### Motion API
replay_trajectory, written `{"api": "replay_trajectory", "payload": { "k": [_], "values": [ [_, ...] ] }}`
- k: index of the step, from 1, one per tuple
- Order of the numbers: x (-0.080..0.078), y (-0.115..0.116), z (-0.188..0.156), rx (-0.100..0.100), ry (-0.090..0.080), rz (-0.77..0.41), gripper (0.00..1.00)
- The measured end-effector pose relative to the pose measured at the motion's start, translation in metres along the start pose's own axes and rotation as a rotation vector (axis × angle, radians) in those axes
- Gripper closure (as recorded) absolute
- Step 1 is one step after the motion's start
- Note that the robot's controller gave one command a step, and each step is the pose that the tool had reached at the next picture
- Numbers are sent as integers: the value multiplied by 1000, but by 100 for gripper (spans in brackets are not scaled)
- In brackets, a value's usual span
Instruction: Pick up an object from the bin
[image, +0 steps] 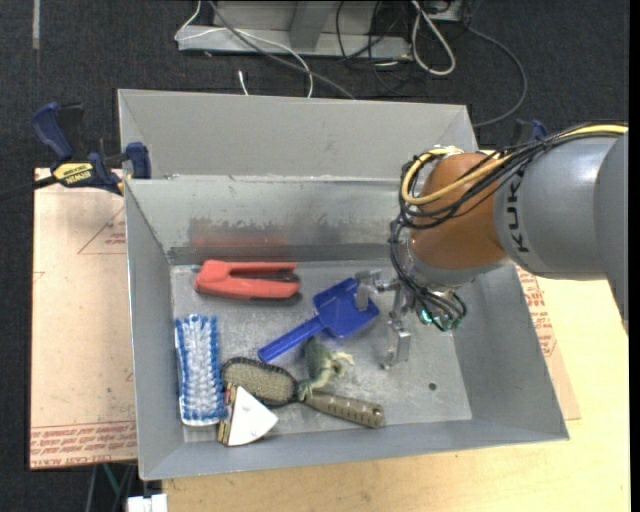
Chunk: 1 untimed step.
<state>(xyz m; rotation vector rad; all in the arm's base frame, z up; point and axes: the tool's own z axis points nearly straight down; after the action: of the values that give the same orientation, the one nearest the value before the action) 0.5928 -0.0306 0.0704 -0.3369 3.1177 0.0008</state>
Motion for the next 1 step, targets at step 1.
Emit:
{"api": "replay_trajectory", "payload": {
  "k": [1],
  "values": [
    [0,0,0,0,0,0,0]
  ]
}}
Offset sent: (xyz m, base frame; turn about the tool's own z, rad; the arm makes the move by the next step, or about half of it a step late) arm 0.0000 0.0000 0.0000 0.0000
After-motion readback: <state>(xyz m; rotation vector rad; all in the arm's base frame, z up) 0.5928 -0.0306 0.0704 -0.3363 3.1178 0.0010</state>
